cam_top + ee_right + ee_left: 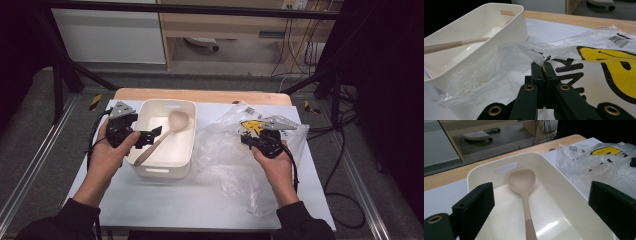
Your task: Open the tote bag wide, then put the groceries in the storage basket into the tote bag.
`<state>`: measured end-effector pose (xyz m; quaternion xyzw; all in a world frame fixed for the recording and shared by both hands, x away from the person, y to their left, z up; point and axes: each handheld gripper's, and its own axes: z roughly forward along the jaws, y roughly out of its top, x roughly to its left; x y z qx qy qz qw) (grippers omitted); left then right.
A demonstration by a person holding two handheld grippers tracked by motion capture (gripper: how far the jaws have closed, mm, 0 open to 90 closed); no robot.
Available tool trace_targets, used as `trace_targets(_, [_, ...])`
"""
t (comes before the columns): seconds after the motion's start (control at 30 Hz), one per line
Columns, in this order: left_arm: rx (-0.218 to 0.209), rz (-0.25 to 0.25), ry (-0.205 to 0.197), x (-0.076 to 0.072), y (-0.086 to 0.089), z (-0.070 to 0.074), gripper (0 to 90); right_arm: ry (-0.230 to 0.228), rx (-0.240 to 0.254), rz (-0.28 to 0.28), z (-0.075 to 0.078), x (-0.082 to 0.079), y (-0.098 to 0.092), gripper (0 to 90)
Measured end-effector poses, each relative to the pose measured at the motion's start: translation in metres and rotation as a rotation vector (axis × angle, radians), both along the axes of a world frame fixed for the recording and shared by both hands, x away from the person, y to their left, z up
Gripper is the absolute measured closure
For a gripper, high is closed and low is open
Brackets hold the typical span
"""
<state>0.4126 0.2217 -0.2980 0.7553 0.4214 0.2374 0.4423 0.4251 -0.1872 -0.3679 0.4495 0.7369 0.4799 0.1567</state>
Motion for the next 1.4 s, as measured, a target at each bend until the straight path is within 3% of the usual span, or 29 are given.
trace_targets(0.13, [0.004,0.027,-0.013,0.001,0.002,-0.001,6.5,0.001,-0.001,0.002,0.0,0.0,-0.001,90.0])
trace_targets(0.33, [0.006,0.036,0.004,0.004,0.007,-0.003,6.5,0.003,-0.001,-0.002,-0.001,0.0,-0.001,90.0])
trace_targets(0.5, [0.026,0.05,0.043,0.013,0.014,-0.013,6.6,0.009,-0.005,-0.003,-0.002,0.0,-0.001,90.0])
trace_targets(0.6, [0.013,0.072,0.052,0.016,0.017,-0.019,6.6,0.006,-0.007,0.0,-0.003,-0.001,-0.001,90.0])
trace_targets(1.03, [-0.014,0.029,0.066,0.004,0.015,-0.026,9.1,0.017,-0.02,0.012,-0.008,0.001,0.006,90.0])
trace_targets(1.2, [0.011,-0.012,0.117,0.002,0.009,-0.033,16.1,0.017,-0.023,0.013,-0.008,0.0,0.005,90.0])
trace_targets(1.4, [0.033,-0.011,0.177,0.004,0.007,-0.047,24.2,0.015,-0.025,0.012,-0.008,0.0,0.006,90.0])
